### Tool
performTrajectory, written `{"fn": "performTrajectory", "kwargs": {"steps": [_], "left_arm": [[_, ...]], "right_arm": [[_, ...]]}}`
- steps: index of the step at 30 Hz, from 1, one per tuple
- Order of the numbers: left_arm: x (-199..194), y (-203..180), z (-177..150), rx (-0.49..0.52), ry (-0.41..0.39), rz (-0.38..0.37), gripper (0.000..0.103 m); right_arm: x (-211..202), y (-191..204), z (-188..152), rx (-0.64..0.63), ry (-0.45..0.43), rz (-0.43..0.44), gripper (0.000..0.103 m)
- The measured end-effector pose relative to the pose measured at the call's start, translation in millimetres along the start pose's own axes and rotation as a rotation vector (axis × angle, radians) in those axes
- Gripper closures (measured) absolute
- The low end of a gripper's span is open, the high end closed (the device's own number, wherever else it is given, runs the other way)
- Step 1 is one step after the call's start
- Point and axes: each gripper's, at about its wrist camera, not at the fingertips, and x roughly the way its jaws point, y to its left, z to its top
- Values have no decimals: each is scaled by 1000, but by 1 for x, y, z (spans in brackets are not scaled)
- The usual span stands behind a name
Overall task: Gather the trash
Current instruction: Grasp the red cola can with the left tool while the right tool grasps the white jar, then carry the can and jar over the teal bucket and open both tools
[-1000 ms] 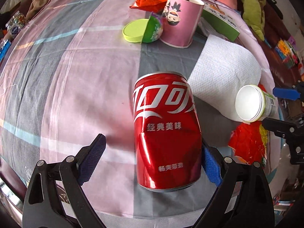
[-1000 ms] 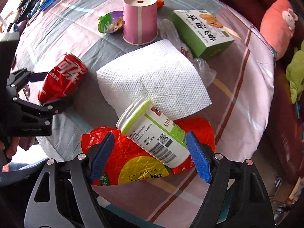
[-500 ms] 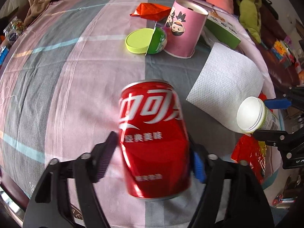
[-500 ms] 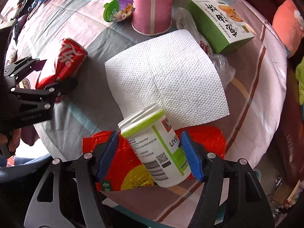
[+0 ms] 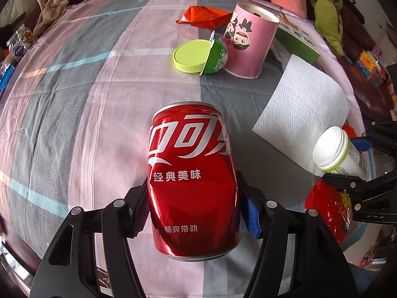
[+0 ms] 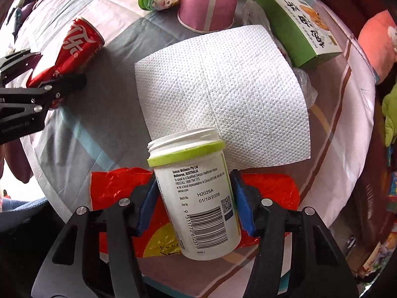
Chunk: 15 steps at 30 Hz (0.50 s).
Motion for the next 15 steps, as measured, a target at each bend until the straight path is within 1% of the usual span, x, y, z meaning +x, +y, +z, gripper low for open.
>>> {"fn": "performTrajectory", "kwargs": {"steps": [1, 3, 4, 5, 7, 9, 11, 15], "left_arm": [[1, -1, 1, -1, 2, 0, 33], [2, -2, 1, -1, -5, 12, 32], [1, -2, 2, -3, -9, 18, 35], [1, -2, 2, -7, -14, 28, 45], [-3, -3, 3, -11, -19, 13, 45], [-10, -4, 4, -10, -39, 25, 45], [-18, -7, 6, -6, -51, 18, 45], [-32, -23, 12, 22, -64, -28, 45]], "right_arm": [[-4, -2, 0, 23, -11, 20, 51], [-14, -12, -3, 85, -47, 60, 51], [-20, -17, -6, 125, -67, 83, 51], [-25, -24, -9, 166, -84, 112, 51], [-32, -37, -19, 245, -108, 166, 51], [-37, -49, -30, 316, -126, 212, 51], [-42, -57, -39, 372, -143, 255, 51], [-51, -76, -60, 457, -176, 288, 51]]}}
